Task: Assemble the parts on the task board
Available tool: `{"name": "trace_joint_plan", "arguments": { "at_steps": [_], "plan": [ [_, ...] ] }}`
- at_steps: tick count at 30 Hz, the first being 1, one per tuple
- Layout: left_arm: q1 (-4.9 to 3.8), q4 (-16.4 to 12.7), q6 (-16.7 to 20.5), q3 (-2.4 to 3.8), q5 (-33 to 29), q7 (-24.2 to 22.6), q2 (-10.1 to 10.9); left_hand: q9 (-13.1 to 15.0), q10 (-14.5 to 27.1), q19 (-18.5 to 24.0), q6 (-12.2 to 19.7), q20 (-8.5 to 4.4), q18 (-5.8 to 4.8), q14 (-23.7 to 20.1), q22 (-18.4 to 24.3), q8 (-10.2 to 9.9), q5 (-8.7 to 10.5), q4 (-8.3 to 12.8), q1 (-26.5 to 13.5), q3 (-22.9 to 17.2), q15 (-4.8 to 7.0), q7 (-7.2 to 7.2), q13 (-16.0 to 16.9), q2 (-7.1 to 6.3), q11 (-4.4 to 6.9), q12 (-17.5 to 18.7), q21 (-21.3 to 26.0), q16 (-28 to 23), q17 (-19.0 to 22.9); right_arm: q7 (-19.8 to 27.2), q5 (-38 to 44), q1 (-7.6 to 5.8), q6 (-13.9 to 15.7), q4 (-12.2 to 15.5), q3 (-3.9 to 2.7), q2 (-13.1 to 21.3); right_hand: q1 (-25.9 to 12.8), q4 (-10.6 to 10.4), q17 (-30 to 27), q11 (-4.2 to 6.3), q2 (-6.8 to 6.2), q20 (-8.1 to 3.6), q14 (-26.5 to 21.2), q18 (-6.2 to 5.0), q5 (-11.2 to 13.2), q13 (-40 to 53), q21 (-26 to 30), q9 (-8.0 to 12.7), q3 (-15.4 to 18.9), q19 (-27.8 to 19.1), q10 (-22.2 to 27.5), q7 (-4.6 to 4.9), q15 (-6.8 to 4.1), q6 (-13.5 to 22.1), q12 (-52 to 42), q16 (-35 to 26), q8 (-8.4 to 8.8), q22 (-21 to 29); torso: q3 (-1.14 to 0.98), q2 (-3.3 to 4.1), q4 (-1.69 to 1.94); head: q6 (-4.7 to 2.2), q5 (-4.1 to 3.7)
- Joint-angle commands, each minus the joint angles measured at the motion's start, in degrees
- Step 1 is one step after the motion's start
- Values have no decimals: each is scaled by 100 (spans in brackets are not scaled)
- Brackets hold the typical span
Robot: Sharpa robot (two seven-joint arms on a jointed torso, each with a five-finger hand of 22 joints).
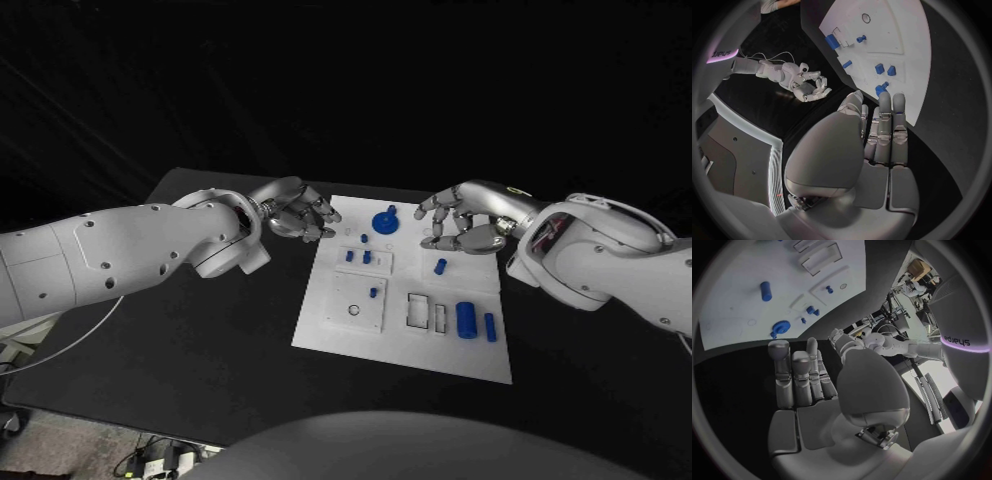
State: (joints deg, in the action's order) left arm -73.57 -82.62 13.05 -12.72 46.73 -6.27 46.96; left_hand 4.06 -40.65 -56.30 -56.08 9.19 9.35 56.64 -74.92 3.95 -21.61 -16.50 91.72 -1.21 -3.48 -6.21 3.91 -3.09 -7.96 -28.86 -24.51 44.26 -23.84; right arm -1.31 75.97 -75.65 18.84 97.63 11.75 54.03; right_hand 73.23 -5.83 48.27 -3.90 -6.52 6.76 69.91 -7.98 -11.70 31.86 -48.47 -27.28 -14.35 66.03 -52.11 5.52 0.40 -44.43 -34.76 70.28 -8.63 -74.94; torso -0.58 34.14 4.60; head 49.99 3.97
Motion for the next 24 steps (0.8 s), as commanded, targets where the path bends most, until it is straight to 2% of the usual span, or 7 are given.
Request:
{"name": "trace_joint_plan", "arguments": {
  "at_steps": [1,4,8,13,19,21,24],
  "plan": [
    [20,-6,134,4,-41,-221,-21,-4,-2,-27,26,30,51,10,-129,-8,-14,-17,-17,10,-41,5,-7,33,-37,-38,34,29,5,-31,218,-79,-13,48,6,109,244,75,69,35,-2,-15,62,4,-428,-20,-61,47,-128,112,-31,0,-36,-130,-31,63,-49,-352,7,-16,-11,1,-96],
    [33,-5,155,5,-50,-257,-31,-3,-3,-27,22,31,52,10,-129,-5,-16,-16,-14,9,-39,7,-7,34,-37,-41,35,29,7,-208,686,-125,-299,-13,11,165,275,71,226,43,-31,-35,174,39,-431,-54,-261,78,-156,260,-47,-21,-38,-287,7,164,-92,-427,7,-18,-8,1,-156],
    [52,-4,168,5,-58,-291,-42,-2,-4,-28,19,31,53,10,-129,-3,-17,-15,-11,8,-38,7,-7,35,-36,-43,36,30,9,-476,1199,-130,-747,-165,24,167,154,-48,167,-31,-100,-3,144,46,-129,-147,-213,159,-83,269,61,-63,20,-351,186,143,-30,-442,2,-17,-11,1,-181],
    [66,-7,163,6,-62,-298,-47,0,-9,-29,13,31,56,13,-128,0,-18,-14,-6,5,-35,5,-6,37,-34,-49,37,33,13,-606,1494,-38,-886,-331,31,111,149,-80,34,-73,-115,29,46,21,-93,-202,-36,212,-41,185,174,-75,47,-417,316,72,5,-417,-5,-12,-7,1,-194],
    [73,-9,145,6,-63,-277,-41,0,-12,-30,13,31,57,14,-128,0,-19,-14,-4,5,-35,4,-5,37,-33,-52,37,34,14,-615,1579,104,-896,-522,33,-44,219,-52,-45,-95,-115,33,-35,-1,-555,-192,108,258,-59,120,298,-85,38,-523,365,33,33,-411,7,-12,-5,1,-202],
    [74,-12,142,6,-63,-275,-39,0,-12,-30,13,31,57,14,-128,0,-19,-14,-4,5,-35,4,-5,37,-33,-52,37,34,14,-603,1584,152,-896,-587,33,-101,236,-38,-71,-100,-123,32,-62,-7,-763,-180,153,264,-75,101,325,-97,37,-558,365,21,38,-410,6,-13,-3,1,-203],
    [75,-16,138,6,-63,-272,-36,0,-15,-31,13,31,57,15,-128,0,-20,-13,-1,4,-35,3,-5,38,-32,-55,37,35,16,-578,1582,231,-905,-694,33,-187,242,-24,-106,-102,-134,33,-95,-12,-931,-155,205,253,-88,80,345,-98,35,-618,349,5,25,-409,5,-12,-2,1,-198]
  ]
}}
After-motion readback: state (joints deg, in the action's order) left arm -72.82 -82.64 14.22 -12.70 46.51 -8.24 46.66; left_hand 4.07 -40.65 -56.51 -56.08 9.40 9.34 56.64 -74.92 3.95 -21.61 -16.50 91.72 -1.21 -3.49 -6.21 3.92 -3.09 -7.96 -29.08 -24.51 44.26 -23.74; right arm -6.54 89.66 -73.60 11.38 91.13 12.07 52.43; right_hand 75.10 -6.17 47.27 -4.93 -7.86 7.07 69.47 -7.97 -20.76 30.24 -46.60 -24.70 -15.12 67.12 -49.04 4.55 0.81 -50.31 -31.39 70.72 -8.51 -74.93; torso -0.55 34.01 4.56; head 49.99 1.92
